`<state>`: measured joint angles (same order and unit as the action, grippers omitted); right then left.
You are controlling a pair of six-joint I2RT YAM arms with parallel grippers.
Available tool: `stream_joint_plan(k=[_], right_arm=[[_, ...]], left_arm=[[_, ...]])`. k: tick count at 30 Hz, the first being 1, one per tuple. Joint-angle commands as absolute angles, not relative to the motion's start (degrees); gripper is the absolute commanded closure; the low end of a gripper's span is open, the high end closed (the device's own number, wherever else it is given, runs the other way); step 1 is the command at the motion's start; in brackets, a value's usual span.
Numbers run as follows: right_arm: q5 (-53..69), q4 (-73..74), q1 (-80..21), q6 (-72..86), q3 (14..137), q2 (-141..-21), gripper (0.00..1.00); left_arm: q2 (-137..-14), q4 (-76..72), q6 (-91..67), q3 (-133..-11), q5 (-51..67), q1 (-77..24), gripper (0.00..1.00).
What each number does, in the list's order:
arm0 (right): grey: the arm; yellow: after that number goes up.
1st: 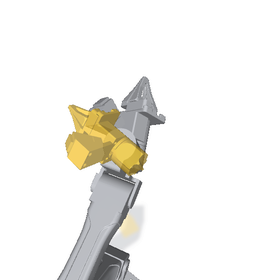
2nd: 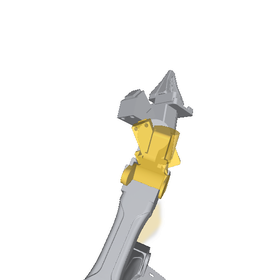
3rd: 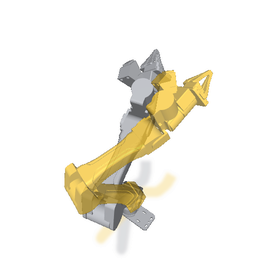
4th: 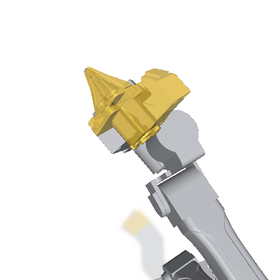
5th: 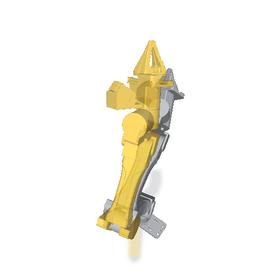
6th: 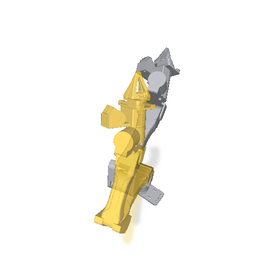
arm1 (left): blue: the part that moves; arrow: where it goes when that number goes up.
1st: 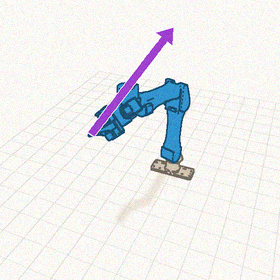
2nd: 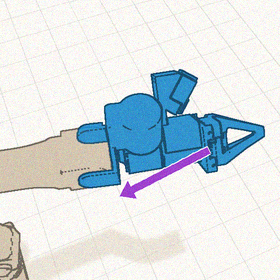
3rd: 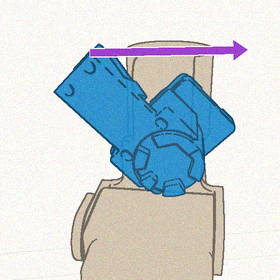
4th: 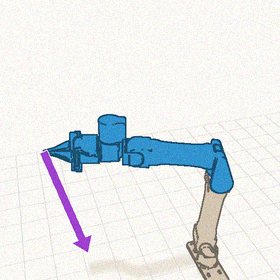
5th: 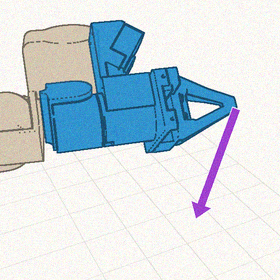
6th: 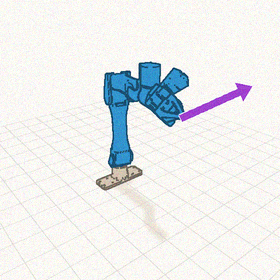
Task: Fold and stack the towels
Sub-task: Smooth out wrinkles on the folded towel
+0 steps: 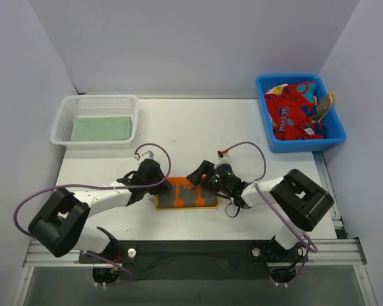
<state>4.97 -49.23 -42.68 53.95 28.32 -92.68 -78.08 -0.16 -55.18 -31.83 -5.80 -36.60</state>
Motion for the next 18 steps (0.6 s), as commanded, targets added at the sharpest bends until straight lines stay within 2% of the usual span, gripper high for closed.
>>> stream_joint_plan(k=[1,7,14,17,18], right_arm=[[-1.65,-61.95,-41.14,56.17,22.42,-96.84,0.33],[-2.03,-71.33,-31.67,58.35,14.16,-102.02,0.33],[2.80,-80.07,-25.59,58.98,14.15,-105.73,0.31],[5.35,-78.76,-24.18,57.57,15.46,-102.67,0.30],[6.06,-76.57,-23.91,56.26,15.82,-101.26,0.30]], left_arm=[[-81.03,-10.25,-60.11,-25.61,-7.29,-34.55,0.71],[-84.99,-15.20,-64.78,-20.39,-5.45,-31.55,0.78],[-87.54,-17.84,-64.95,-22.32,-4.40,-31.11,0.78],[-87.28,-18.10,-63.64,-25.04,-3.17,-31.20,0.73],[-86.41,-18.11,-63.02,-26.53,-2.90,-31.11,0.68]])
